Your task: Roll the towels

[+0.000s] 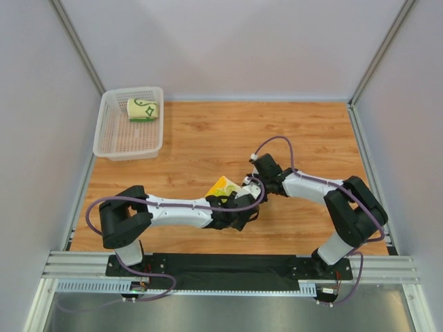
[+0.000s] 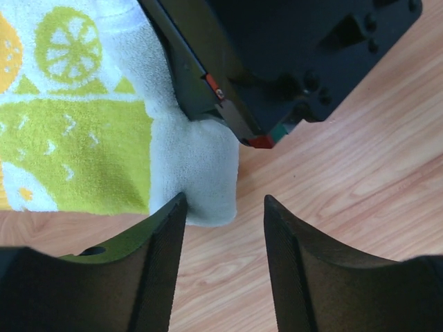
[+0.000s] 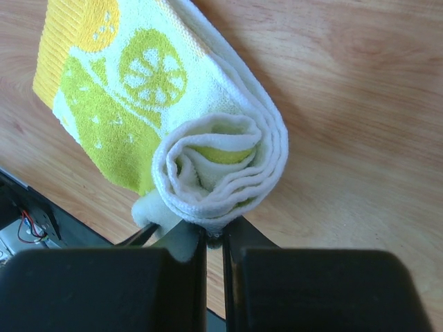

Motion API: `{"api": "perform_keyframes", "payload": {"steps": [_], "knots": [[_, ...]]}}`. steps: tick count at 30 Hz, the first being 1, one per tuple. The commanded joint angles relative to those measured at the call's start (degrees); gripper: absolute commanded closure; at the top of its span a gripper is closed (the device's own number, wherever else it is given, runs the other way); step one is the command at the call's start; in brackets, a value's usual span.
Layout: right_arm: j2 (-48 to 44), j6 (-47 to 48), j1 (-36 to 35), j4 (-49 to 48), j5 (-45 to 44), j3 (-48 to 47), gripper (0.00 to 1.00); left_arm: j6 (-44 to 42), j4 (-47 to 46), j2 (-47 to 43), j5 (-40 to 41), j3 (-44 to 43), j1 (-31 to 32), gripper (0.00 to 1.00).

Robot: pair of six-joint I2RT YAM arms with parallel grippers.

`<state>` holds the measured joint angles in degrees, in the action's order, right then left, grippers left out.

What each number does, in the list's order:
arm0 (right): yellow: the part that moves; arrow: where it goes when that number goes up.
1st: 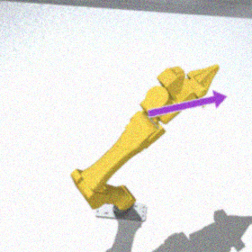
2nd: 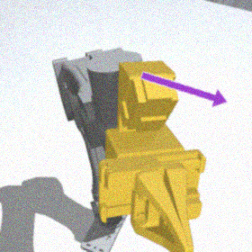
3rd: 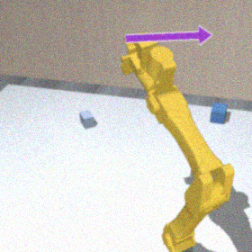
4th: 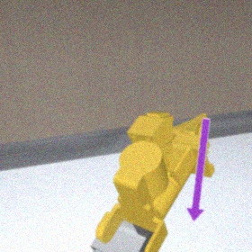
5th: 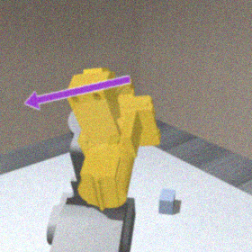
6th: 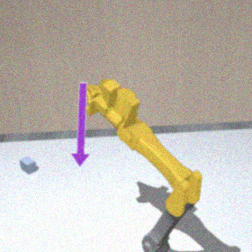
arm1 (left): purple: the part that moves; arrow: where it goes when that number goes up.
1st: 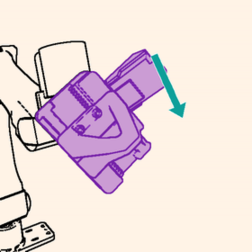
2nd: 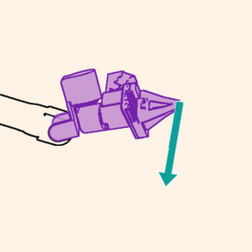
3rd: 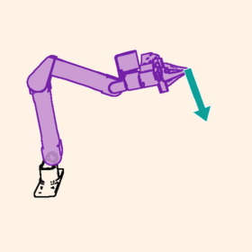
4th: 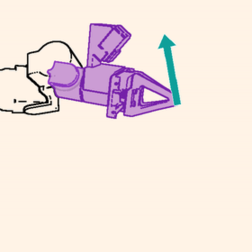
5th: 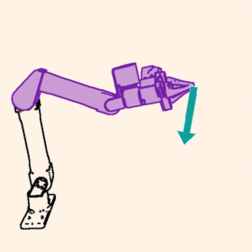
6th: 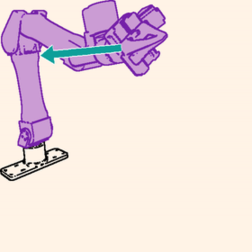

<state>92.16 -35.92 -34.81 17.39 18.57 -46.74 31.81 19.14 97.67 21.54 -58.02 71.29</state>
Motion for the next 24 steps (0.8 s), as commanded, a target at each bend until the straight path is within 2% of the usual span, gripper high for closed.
{"api": "perform_keyframes", "payload": {"steps": [1,3,7,12,15,16,19,20,23,24], "knots": [[-1.1,1.6,0.2,2.0,0.2,0.7,1.0,1.1,-1.3,-0.5,4.3,1.5,0.3,0.43],[-0.8,1.6,0.1,2.0,0.3,0.6,1.0,1.0,-1.6,-0.1,4.7,2.0,-0.2,0.4],[-0.2,1.8,0.2,1.9,0.5,0.0,1.0,1.0,-4.1,1.2,1.3,5.3,-2.3,0.4],[0.5,2.0,0.1,2.1,1.0,-0.6,1.0,0.9,-8.1,6.2,-2.5,7.5,-3.3,0.45],[0.9,2.2,0.1,2.2,1.6,-0.9,1.0,0.4,-8.2,8.6,-3.4,7.0,-3.7,0.56],[1.0,2.3,0.1,2.3,1.8,-1.0,1.0,0.2,-8.4,8.9,-3.9,7.0,-3.9,0.65],[1.4,2.4,0.1,2.5,2.5,-1.0,1.0,-0.6,-9.7,8.8,-5.6,7.8,-4.8,0.8],[1.3,2.6,0.1,2.6,2.6,-1.1,1.0,-0.6,-9.9,8.7,-6.0,8.0,-5.1,0.82],[1.7,3.7,0.2,3.9,1.2,-1.7,0.88,-0.9,-11.1,7.5,-8.4,9.2,-5.8,0.88],[2.0,4.6,0.2,4.8,0.3,-1.9,0.76,-0.8,-11.1,7.0,-9.2,9.3,-5.9,0.89]]}}
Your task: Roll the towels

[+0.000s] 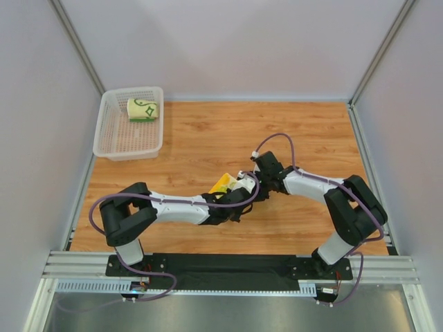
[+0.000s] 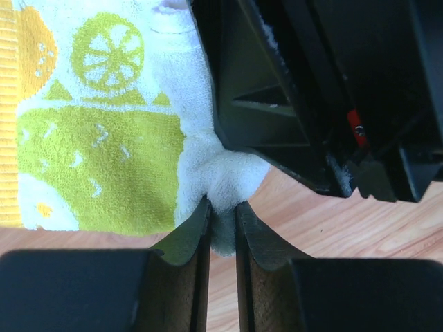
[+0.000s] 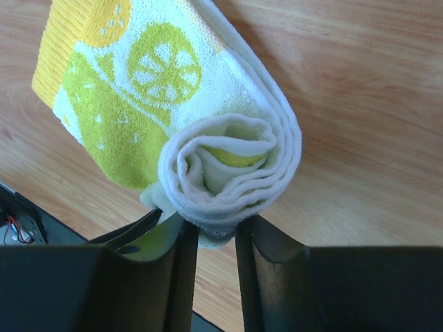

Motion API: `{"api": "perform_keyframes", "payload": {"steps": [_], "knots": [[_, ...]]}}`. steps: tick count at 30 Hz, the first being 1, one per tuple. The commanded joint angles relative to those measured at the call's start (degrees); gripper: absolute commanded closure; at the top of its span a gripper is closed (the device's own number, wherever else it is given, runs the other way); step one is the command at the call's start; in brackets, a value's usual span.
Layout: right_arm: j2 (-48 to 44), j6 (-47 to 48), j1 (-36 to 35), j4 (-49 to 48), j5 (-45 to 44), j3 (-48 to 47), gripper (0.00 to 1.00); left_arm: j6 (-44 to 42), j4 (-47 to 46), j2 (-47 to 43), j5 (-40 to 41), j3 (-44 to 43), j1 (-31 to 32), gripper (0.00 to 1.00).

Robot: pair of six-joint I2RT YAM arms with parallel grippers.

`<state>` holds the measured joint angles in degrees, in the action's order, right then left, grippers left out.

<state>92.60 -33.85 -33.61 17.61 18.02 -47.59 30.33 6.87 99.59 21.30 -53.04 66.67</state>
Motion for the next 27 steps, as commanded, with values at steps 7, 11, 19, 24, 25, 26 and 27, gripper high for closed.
{"api": "perform_keyframes", "payload": {"steps": [7,11,19,24,25,26,27], "knots": [[2.3,4.6,0.6,6.4,-1.8,-1.8,0.62,5.3,1.7,-3.1,-14.5,7.7,-1.1,0.95],[2.6,5.6,2.0,7.3,-3.6,-2.2,0.62,7.1,3.7,-8.5,-14.2,10.2,-0.9,0.95],[2.2,7.4,5.3,10.0,-6.2,-4.6,0.61,10.5,8.9,-12.2,-13.1,11.6,0.7,0.96],[1.4,9.2,6.2,14.0,-12.5,-6.2,0.61,12.4,10.0,-14.9,-14.6,12.1,1.1,0.96],[1.4,9.4,6.4,14.6,-13.4,-6.4,0.61,12.6,10.2,-15.7,-15.6,12.0,1.1,0.96],[1.3,9.5,6.6,15.7,-14.3,-6.6,0.61,12.7,10.4,-16.2,-16.1,11.8,1.1,0.96],[1.0,9.7,7.0,16.1,-15.6,-7.0,0.61,12.7,10.6,-16.6,-17.3,11.4,1.1,0.96]]}}
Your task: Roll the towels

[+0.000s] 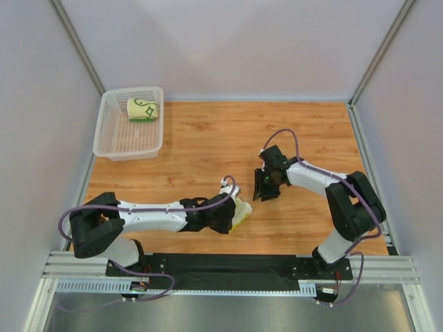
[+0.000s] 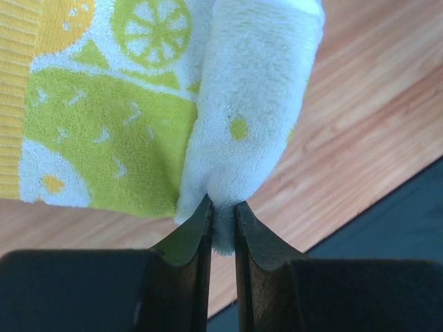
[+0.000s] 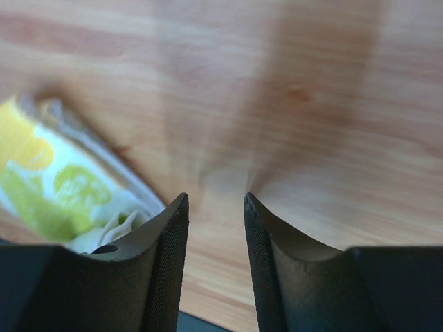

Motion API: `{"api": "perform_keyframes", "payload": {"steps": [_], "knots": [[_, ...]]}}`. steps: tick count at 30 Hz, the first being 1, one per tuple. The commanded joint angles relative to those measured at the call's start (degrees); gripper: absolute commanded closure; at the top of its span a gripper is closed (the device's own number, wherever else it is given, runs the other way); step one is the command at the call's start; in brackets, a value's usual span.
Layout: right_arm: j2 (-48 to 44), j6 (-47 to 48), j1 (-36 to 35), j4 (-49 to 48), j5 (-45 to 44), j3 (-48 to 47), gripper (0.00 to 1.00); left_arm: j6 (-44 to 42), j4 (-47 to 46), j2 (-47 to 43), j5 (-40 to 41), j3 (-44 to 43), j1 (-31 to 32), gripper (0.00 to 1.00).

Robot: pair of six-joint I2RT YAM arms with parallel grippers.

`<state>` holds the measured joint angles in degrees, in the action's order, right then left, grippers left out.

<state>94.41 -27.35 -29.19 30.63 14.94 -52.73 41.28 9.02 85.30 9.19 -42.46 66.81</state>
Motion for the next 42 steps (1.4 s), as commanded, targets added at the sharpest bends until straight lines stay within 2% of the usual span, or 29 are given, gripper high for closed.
{"api": "perform_keyframes", "payload": {"steps": [1,6,9,13,19,25,30,32,36,37,38,41,42], "knots": [[-1.1,3.3,2.8,3.3,-12.6,-2.0,0.61,1.8,8.6,-2.3,-5.8,0.5,1.0,0.96],[-3.8,2.6,3.1,4.8,-13.1,-2.4,0.61,1.4,10.1,-2.9,-8.8,-2.8,0.9,0.96],[-6.3,2.2,3.1,5.3,-12.8,-1.8,0.61,1.3,9.4,-3.4,-13.4,-3.4,-0.5,0.96],[-10.2,1.9,3.2,5.9,-11.0,-0.6,0.61,3.6,4.7,-4.8,-22.6,-2.1,-5.2,0.96],[-15.6,1.3,3.1,5.1,-4.1,2.4,0.61,10.1,-3.9,-5.2,-32.3,2.5,-12.5,0.96],[-20.2,-1.1,3.1,-0.5,6.3,9.3,0.62,15.1,-6.0,-0.1,-37.3,4.0,-17.0,0.94],[-23.2,-5.2,2.9,-11.7,17.7,15.9,0.62,22.8,-17.1,3.9,-43.5,7.6,-20.8,0.95],[-23.6,-6.4,2.4,-16.3,20.4,18.3,0.62,24.0,-18.1,5.8,-44.4,7.9,-21.8,0.95],[-22.1,-7.4,1.8,-18.6,20.7,19.3,0.6,25.6,-17.2,8.1,-46.2,7.7,-24.1,0.94],[-21.7,-7.7,1.8,-19.7,20.8,19.5,0.59,25.9,-17.3,8.4,-46.7,7.7,-24.4,0.93],[-20.5,-8.0,1.7,-20.5,20.8,19.9,0.5,26.0,-17.4,8.7,-47.2,7.7,-24.8,0.93],[-18.2,-8.5,1.4,-23.0,20.0,20.3,0.34,25.5,-15.7,9.6,-48.3,7.7,-26.5,0.92],[-16.3,-8.7,1.3,-23.8,20.0,20.4,0.33,25.2,-15.3,9.7,-48.6,7.6,-26.9,0.92]]}}
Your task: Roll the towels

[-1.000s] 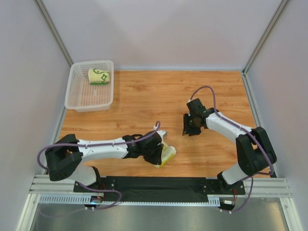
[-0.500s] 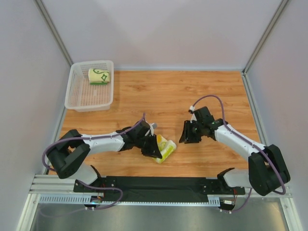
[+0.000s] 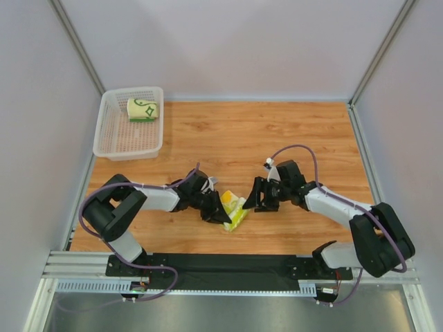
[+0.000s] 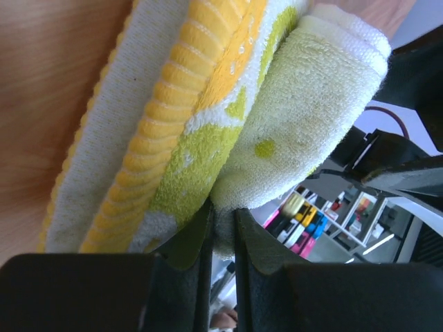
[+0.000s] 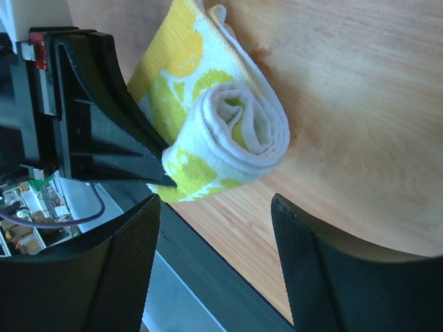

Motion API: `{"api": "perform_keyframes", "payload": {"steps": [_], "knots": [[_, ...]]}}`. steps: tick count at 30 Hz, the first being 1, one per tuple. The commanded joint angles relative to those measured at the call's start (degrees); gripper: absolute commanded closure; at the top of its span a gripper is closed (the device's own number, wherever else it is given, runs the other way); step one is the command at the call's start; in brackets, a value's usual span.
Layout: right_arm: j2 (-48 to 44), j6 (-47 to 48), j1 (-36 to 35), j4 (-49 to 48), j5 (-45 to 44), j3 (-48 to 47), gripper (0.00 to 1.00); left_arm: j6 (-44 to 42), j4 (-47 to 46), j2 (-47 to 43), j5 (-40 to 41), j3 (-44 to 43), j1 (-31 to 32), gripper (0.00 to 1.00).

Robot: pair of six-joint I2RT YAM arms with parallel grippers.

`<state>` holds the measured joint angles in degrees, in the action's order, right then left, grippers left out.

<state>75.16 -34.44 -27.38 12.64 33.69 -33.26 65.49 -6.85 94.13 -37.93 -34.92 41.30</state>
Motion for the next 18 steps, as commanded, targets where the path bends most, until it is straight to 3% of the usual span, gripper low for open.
{"api": "perform_keyframes", "payload": {"steps": [1,13,18], "knots": [[3.9,-1.8,-0.6,-7.7,1.5,1.0,0.33,0.4,0.7,1.0,-1.5,-0.2,-1.5,0.91],[16.0,-4.7,-3.4,-18.0,0.8,-0.1,0.35,0.2,-1.7,4.6,-3.6,0.1,-2.7,0.91],[18.6,-4.5,-3.4,-18.6,0.2,-0.1,0.6,-0.1,-2.0,4.9,-3.9,0.1,-3.2,0.91]]}}
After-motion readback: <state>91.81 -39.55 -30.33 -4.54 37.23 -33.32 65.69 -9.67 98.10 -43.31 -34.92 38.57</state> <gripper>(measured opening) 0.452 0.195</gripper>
